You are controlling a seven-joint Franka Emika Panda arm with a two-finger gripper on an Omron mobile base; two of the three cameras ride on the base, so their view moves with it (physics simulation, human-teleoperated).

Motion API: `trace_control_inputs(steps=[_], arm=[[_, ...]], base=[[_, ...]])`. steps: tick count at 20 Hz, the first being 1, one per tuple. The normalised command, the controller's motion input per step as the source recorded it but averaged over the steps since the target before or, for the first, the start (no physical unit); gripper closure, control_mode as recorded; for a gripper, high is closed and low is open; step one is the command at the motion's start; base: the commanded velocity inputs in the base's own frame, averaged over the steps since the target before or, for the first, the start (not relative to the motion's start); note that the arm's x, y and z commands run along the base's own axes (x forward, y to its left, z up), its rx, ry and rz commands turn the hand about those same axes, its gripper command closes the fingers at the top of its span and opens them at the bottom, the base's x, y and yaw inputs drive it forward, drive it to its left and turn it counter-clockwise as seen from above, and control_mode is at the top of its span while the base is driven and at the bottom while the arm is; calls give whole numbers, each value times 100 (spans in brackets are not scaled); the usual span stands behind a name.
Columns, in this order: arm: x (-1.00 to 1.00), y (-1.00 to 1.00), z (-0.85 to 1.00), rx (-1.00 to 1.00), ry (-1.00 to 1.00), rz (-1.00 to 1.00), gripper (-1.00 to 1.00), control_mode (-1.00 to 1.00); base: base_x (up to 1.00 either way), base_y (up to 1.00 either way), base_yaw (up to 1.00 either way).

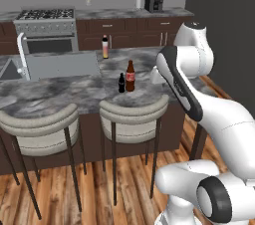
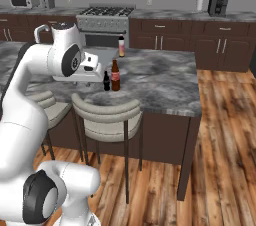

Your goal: Place the large bottle from the dining counter next to the other large bottle outside the sink, and place the small bottle from the dining counter next to the other small bottle inside the sink.

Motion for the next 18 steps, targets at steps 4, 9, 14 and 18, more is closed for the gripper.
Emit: trace_control_inputs(steps=[4, 9, 14, 18], arm=[[1, -16, 0, 1, 4, 0, -100, -100], [10, -21, 0, 0, 1, 1, -100, -100], [23, -9, 0, 0, 2, 0, -100, -100], [0, 0, 0, 0, 0, 0, -100, -100]], base=[[0, 0, 0], [0, 0, 0], [0, 0, 0], [0, 0, 0]])
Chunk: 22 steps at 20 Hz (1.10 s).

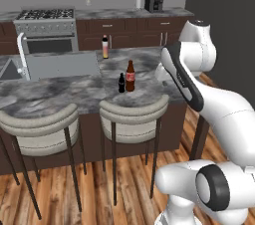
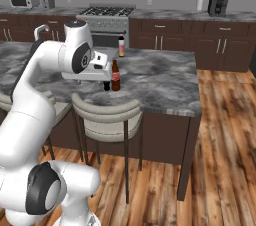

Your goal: Place the large bottle from the dining counter next to the other large bottle outside the sink, and place the small bottle from the dining counter next to the other small bottle inside the sink.

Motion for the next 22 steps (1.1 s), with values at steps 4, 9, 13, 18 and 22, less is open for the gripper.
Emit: trace_control_inputs(steps=[4, 9, 13, 18, 22], arm=[[0, 0, 0, 0, 0, 0, -100, -100], [0, 0, 0, 0, 0, 0, -100, -100], [0, 0, 0, 0, 0, 0, -100, 100], [0, 0, 0, 0, 0, 0, -100, 100], [0, 0, 0, 0, 0, 0, -100, 100]], base=[[0, 0, 0], [0, 0, 0], [1, -1, 0], [5, -12, 4], [30, -18, 6]])
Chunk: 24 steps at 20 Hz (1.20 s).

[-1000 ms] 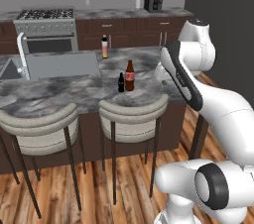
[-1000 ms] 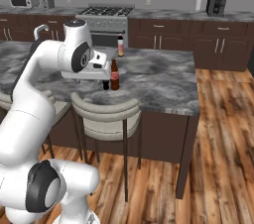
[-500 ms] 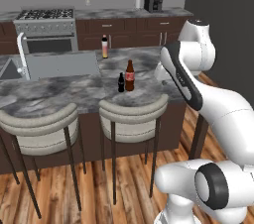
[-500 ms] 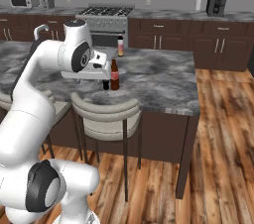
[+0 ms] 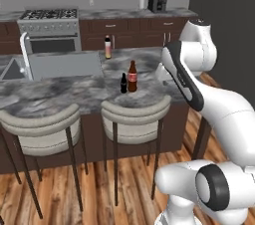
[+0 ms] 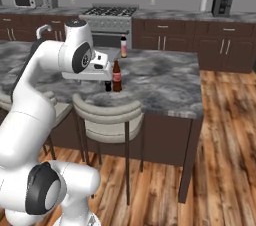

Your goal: Place the large bottle from the dining counter next to the other large bottle outside the sink, and place the small bottle from the dining counter next to the other small bottle inside the sink.

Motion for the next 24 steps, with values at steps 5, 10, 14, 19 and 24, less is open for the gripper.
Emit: trace_control_inputs(steps=[5, 10, 14, 19, 24], arm=[[0, 0, 0, 0, 0, 0, -100, 100], [0, 0, 0, 0, 0, 0, -100, 100], [0, 0, 0, 0, 0, 0, -100, 100], [0, 0, 0, 0, 0, 0, -100, 100], [0, 0, 0, 0, 0, 0, -100, 100]], base=[[57, -19, 5], [35, -29, 7], [11, -36, 10], [39, -29, 11], [49, -14, 9]])
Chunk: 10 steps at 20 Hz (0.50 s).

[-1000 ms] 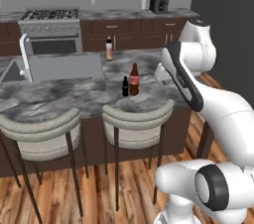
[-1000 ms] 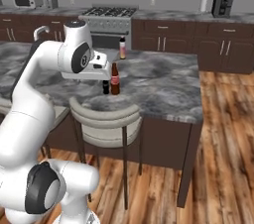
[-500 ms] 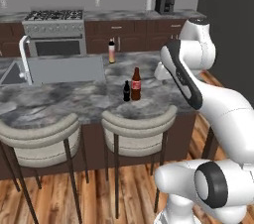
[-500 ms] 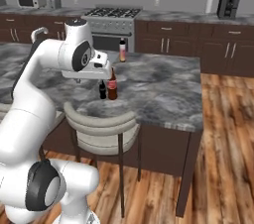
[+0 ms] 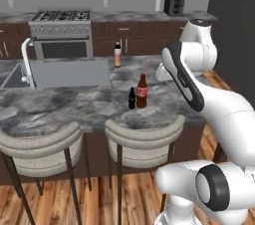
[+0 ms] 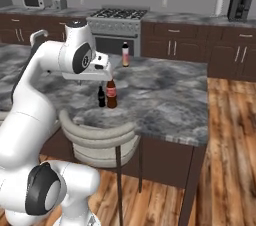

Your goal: Place the large bottle from the dining counter next to the other large bottle outside the sink, and place the small bottle from the dining counter next to the other small bottle inside the sink.

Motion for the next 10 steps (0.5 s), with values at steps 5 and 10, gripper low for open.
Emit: trace_control_inputs(steps=[5, 10], arm=[[0, 0, 0, 0, 0, 0, -100, 100], [0, 0, 0, 0, 0, 0, -100, 100]], base=[[37, -12, 6], [38, -13, 5]])
